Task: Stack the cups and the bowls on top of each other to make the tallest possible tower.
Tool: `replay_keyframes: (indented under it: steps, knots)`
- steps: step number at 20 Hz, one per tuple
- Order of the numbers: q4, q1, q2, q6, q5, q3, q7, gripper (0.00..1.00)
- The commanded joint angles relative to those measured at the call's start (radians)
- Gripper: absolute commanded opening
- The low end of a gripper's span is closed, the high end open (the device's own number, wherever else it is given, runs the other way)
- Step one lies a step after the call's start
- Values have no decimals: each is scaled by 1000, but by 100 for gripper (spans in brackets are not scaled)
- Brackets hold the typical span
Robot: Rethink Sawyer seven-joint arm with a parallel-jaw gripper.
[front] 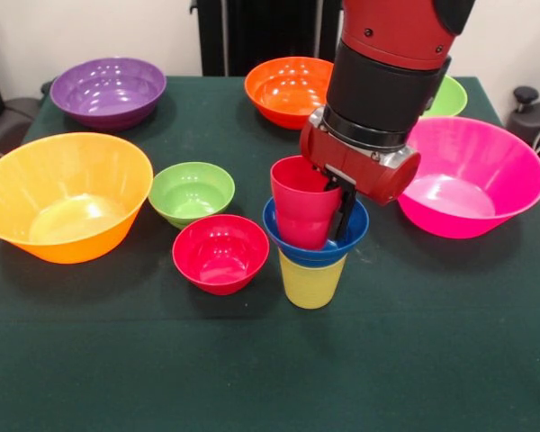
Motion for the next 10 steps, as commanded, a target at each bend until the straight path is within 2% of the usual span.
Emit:
replay_keyframes:
  steps: [1,10]
  knots:
    - [94,30,13,-52,23,53,154,0]
    - [122,42,5,-71,37,44,162,0]
